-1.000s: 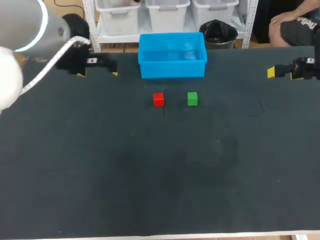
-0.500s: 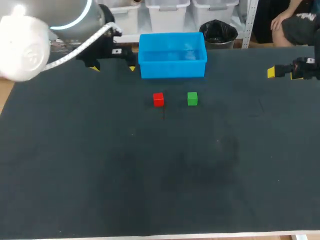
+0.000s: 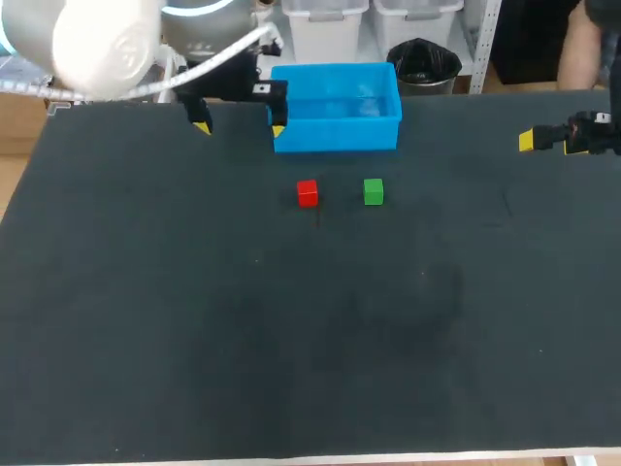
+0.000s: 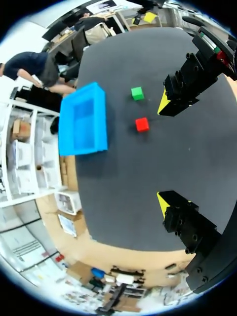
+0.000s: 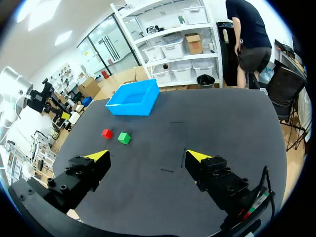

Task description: Use the left arm to pick the red cube and place it into the blue plastic box first, then use the right arm to grasp the green cube and put it into the same blue plastic box after the first action is fully finished.

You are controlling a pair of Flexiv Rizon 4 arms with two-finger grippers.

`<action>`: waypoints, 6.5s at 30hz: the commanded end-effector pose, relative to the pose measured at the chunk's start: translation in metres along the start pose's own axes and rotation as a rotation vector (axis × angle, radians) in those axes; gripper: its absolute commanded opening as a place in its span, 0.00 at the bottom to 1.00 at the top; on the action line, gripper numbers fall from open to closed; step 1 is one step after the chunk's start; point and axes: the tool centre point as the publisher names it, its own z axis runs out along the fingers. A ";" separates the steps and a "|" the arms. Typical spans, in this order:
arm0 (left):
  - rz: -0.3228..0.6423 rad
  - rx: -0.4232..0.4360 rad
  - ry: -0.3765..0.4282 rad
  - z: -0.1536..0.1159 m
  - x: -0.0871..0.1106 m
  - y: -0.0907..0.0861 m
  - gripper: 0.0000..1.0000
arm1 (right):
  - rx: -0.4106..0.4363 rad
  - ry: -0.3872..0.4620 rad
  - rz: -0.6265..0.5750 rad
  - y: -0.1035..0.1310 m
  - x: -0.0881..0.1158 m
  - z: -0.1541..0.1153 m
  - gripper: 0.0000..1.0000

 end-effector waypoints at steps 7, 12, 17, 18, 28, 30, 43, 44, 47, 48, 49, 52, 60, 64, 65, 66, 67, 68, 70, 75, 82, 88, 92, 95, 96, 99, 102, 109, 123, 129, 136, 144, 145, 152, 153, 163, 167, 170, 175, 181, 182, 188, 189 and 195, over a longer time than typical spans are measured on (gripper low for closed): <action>-0.093 -0.055 0.158 0.012 -0.014 -0.017 1.00 | 0.002 0.001 0.000 0.000 0.000 0.000 1.00; -0.096 -0.059 0.177 0.017 -0.016 -0.025 1.00 | 0.002 0.001 0.000 0.000 0.000 0.000 1.00; -0.108 -0.063 0.188 0.024 -0.019 -0.035 1.00 | 0.002 0.001 0.000 0.000 0.000 0.000 1.00; -0.110 -0.060 0.190 0.024 -0.019 -0.036 1.00 | 0.002 0.001 0.000 0.000 0.000 0.000 1.00; -0.118 -0.050 0.189 0.031 -0.027 -0.057 1.00 | 0.002 0.001 0.000 0.000 0.000 0.000 1.00; -0.124 -0.045 0.193 0.032 -0.028 -0.062 1.00 | 0.002 0.001 0.000 0.000 0.000 0.000 1.00; -0.119 -0.040 0.174 0.033 -0.034 -0.076 1.00 | 0.002 0.001 0.000 0.000 0.000 0.000 1.00; -0.119 -0.040 0.174 0.033 -0.034 -0.076 1.00 | 0.002 0.001 0.000 0.000 0.000 0.000 1.00; -0.119 -0.040 0.174 0.033 -0.034 -0.076 1.00 | 0.002 0.001 0.000 0.000 0.000 0.000 1.00; -0.119 -0.040 0.174 0.033 -0.034 -0.076 1.00 | 0.002 0.001 0.000 0.000 0.000 0.000 1.00; -0.119 -0.040 0.174 0.033 -0.034 -0.076 1.00 | 0.002 0.001 0.000 0.000 0.000 0.000 1.00; -0.119 -0.040 0.174 0.033 -0.034 -0.076 1.00 | 0.002 0.001 0.000 0.000 0.000 0.000 1.00; -0.119 -0.040 0.174 0.033 -0.034 -0.076 1.00 | 0.002 0.001 0.000 0.000 0.000 0.000 1.00; -0.119 -0.040 0.174 0.033 -0.034 -0.076 1.00 | 0.002 0.001 0.000 0.000 0.000 0.000 1.00; -0.119 -0.040 0.174 0.033 -0.034 -0.076 1.00 | 0.002 0.001 0.000 0.000 0.000 0.000 1.00; -0.119 -0.040 0.174 0.033 -0.034 -0.076 1.00 | 0.002 0.001 0.000 0.000 0.000 0.000 1.00; -0.119 -0.040 0.174 0.033 -0.034 -0.076 1.00 | 0.002 0.001 0.000 0.000 0.000 0.000 1.00; -0.119 -0.040 0.174 0.033 -0.034 -0.076 1.00 | 0.002 0.001 0.000 0.000 0.000 0.000 1.00; -0.119 -0.040 0.174 0.033 -0.034 -0.076 1.00 | 0.002 0.001 0.000 0.000 0.000 0.000 1.00; -0.115 -0.038 0.191 0.039 -0.032 -0.075 1.00 | 0.002 0.001 0.000 0.000 0.000 0.000 1.00; -0.125 -0.024 0.216 0.048 -0.031 -0.072 1.00 | 0.002 0.001 0.000 0.000 0.000 0.000 1.00; -0.113 -0.001 0.215 0.061 -0.026 -0.072 1.00 | 0.002 0.001 0.000 0.000 0.000 0.000 1.00; -0.107 0.013 0.202 0.072 -0.023 -0.072 1.00 | 0.002 0.001 0.000 0.000 0.000 0.000 1.00; -0.091 0.005 0.188 0.080 -0.020 -0.073 1.00 | 0.002 0.001 0.000 0.000 0.000 0.000 1.00; -0.081 0.012 0.166 0.083 -0.019 -0.073 1.00 | 0.002 0.001 0.000 0.000 0.000 0.000 1.00; -0.072 0.016 0.160 0.089 -0.015 -0.075 1.00 | 0.002 0.001 0.000 0.000 0.000 0.000 1.00; -0.056 0.015 0.150 0.095 -0.013 -0.077 1.00 | 0.002 0.001 0.000 0.000 0.000 0.000 1.00; -0.060 0.009 0.155 0.110 -0.008 -0.076 1.00 | 0.002 0.001 0.000 0.000 0.000 0.000 1.00; -0.073 -0.039 0.181 0.145 0.000 -0.074 1.00 | 0.002 0.001 0.000 0.000 0.000 0.000 1.00; -0.081 -0.063 0.195 0.167 0.003 -0.072 1.00 | 0.002 0.001 0.000 0.000 0.000 0.000 1.00; -0.108 -0.030 0.182 0.177 0.003 -0.073 1.00 | 0.002 0.001 0.000 0.000 0.000 0.000 1.00; -0.130 -0.023 0.185 0.181 0.002 -0.071 1.00 | 0.002 0.001 0.000 0.000 0.000 0.000 1.00; -0.134 -0.025 0.189 0.182 0.002 -0.071 1.00 | 0.002 0.001 0.000 0.000 0.000 0.000 1.00; -0.148 -0.014 0.197 0.182 0.006 -0.072 1.00 | 0.002 0.001 0.000 0.000 0.000 0.000 1.00; -0.150 -0.012 0.197 0.183 0.006 -0.072 1.00 | 0.002 0.001 0.000 0.000 0.000 0.000 1.00; -0.152 -0.007 0.213 0.184 0.010 -0.075 0.00 | 0.002 0.001 0.000 0.000 0.000 0.000 1.00; -0.154 -0.007 0.213 0.184 0.011 -0.076 0.00 | 0.002 0.001 0.000 0.000 0.000 0.000 1.00; -0.150 -0.004 0.209 0.182 0.011 -0.076 0.00 | 0.002 0.001 0.000 0.000 0.000 0.000 1.00; -0.135 0.007 0.195 0.167 0.007 -0.079 0.00 | 0.002 0.001 0.000 0.000 0.000 0.000 1.00; -0.110 -0.002 0.204 0.150 0.002 -0.079 0.00 | 0.002 0.001 0.000 0.000 0.000 0.000 1.00; -0.106 -0.001 0.200 0.147 0.001 -0.079 0.00 | 0.002 0.001 0.000 0.000 0.000 0.000 1.00; -0.106 0.015 0.194 0.127 -0.007 -0.079 0.00 | 0.002 0.001 0.000 0.000 0.000 0.000 1.00; -0.106 0.020 0.192 0.124 -0.008 -0.079 0.00 | 0.002 0.001 0.000 0.000 0.000 0.000 1.00; -0.113 0.053 0.144 0.104 -0.019 -0.077 0.00 | 0.002 0.001 0.000 0.000 0.000 0.000 1.00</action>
